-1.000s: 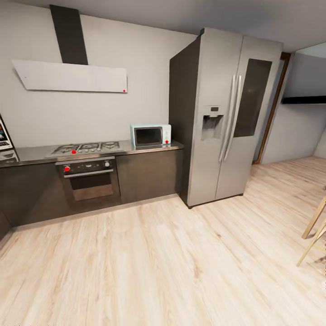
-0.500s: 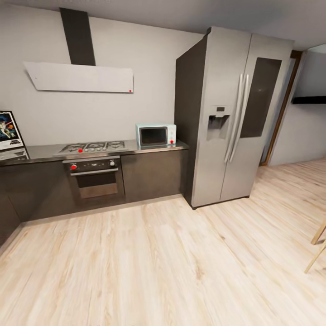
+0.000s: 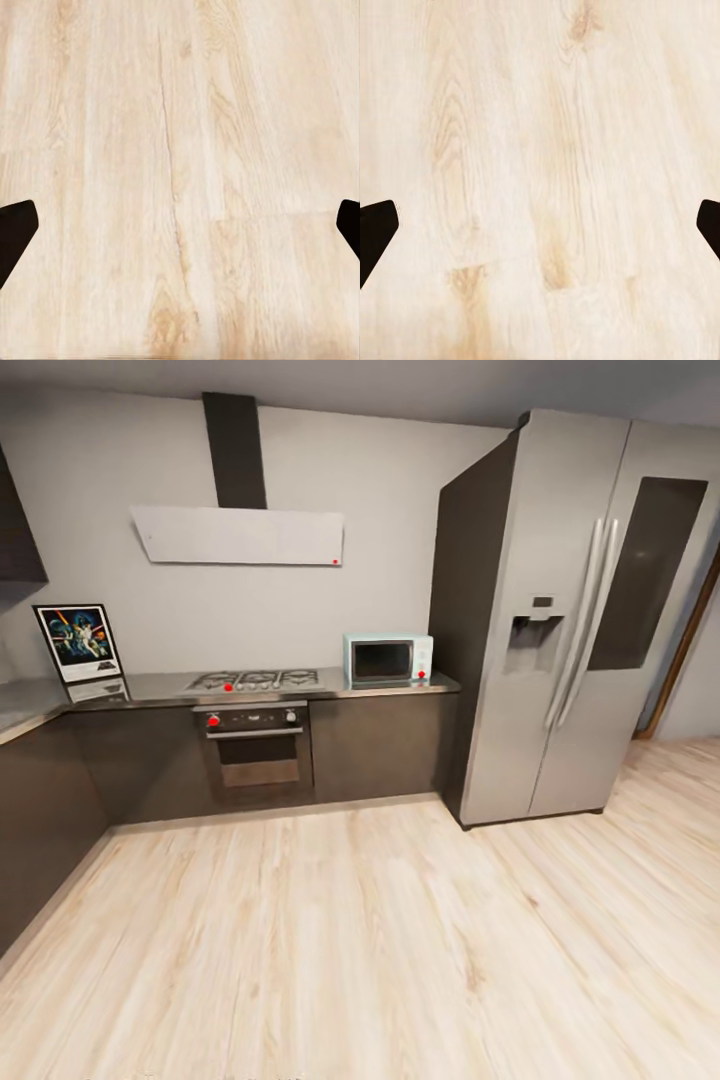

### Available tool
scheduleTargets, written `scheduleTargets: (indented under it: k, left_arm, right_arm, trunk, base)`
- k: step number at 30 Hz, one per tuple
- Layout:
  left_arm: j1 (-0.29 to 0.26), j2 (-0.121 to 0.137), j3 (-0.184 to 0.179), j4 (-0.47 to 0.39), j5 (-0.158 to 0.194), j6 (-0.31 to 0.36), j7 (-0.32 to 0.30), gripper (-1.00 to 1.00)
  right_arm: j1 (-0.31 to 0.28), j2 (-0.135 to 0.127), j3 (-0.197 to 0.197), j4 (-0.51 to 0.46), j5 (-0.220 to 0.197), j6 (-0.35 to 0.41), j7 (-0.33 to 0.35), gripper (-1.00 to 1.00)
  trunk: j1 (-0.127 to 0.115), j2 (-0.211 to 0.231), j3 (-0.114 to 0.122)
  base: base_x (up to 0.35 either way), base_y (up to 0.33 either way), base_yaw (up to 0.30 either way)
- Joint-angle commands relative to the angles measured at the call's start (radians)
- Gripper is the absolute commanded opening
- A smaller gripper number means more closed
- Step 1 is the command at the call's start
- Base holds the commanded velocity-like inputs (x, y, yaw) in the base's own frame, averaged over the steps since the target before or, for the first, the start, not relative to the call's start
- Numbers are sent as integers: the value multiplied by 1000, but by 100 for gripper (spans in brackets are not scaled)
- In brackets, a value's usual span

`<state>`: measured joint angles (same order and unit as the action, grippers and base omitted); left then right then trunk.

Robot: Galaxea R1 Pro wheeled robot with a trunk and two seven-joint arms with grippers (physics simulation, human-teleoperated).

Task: Pick up the poster from the kitchen countertop and hang it on one of the wall nails in the kitchen.

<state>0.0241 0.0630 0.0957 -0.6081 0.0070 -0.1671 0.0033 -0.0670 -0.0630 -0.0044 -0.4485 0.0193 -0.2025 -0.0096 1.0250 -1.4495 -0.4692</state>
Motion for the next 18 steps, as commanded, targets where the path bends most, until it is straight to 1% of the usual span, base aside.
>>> scheduleTargets:
  k: [1, 18]
  left_arm:
    - [0, 0, 1, -1, 1, -2, 0, 100]
    - [0, 0, 1, -1, 1, -2, 0, 100]
  right_arm:
    - [-1, 0, 0, 1, 2, -3, -1, 100]
    - [-1, 0, 4, 1, 2, -3, -1, 100]
  trunk:
    - [0, 0, -1]
    - [0, 0, -1]
  base:
    - [0, 0, 277]
    - [0, 0, 278]
